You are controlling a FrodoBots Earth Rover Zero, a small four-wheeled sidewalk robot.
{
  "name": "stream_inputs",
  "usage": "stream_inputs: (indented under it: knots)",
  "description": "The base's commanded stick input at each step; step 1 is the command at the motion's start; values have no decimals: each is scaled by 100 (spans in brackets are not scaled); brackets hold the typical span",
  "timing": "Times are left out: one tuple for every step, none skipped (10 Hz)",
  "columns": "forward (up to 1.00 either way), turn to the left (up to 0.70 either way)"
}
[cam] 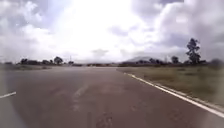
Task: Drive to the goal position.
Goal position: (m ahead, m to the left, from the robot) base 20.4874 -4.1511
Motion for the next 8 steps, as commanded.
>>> stream_inputs:
  knots:
    - [100, 0]
    - [100, 0]
    - [100, 0]
    - [100, 0]
    - [100, 0]
    - [100, 0]
    - [100, 0]
    - [100, 0]
